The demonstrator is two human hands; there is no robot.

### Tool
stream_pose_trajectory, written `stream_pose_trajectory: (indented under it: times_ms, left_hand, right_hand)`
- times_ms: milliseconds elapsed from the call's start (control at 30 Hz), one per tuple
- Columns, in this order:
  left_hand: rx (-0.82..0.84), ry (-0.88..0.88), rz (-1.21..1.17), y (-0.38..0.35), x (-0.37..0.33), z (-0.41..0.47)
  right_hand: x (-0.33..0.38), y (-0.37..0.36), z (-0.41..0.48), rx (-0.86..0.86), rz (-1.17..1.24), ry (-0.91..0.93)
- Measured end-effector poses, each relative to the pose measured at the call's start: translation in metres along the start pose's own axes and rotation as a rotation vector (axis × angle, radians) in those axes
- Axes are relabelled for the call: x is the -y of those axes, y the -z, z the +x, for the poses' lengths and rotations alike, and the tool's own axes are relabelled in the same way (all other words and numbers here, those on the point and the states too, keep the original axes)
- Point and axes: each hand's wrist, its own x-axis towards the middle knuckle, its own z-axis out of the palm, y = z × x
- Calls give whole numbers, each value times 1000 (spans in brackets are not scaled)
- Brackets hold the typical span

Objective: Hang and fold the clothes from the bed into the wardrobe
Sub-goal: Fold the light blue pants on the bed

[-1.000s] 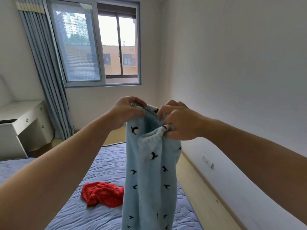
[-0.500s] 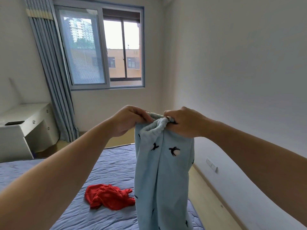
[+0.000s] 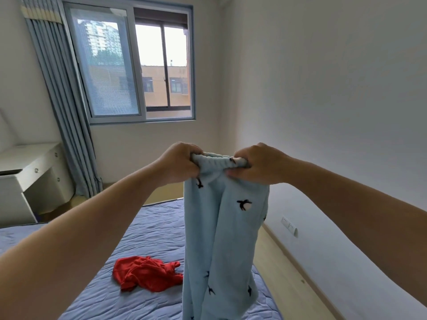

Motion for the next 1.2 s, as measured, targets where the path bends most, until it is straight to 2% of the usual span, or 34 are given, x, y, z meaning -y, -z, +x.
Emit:
stream_pose_trajectory:
  times_ms: [100, 167, 233, 367, 433, 533, 633, 833, 967, 1067, 1133, 1200]
  left_hand:
    - [0, 128, -114, 8, 1, 9]
    - [-35, 161, -124, 10, 1, 17]
    - [-86, 173, -148, 13, 3, 24]
    - [-164, 220, -252, 21, 17, 28]
    - [-177, 233, -269, 23, 21, 27]
    - [-211, 214, -152, 21, 22, 28]
    - [-293, 197, -59, 15, 23, 30]
    - [-283, 213, -251, 26, 37, 40]
    - [-123, 388, -391, 36, 45, 41]
    - [247, 498, -560, 45, 53, 35]
    - [491, 483, -661, 46, 60, 34]
    - [647, 453, -762, 45, 66, 36]
  right_hand:
    - [6, 8, -2, 344, -88, -60]
    - [5, 8, 2, 419, -200, -64]
    - [3, 9, 7, 346, -303, -41]
    - [-14, 13, 11, 69, -519, -32]
    - [-19, 11, 12, 48, -547, -111]
    - [-17, 10, 18, 104, -321, -257]
    - [-11, 8, 25, 20, -52, -307]
    - [-2, -6, 29, -204, 499, -367]
    - [4, -10, 33, -217, 833, -539]
    - [2, -5, 27, -51, 1011, -621]
    - [-3, -3, 22, 71, 1105, -658]
    - [-9, -3, 17, 193, 1190, -647]
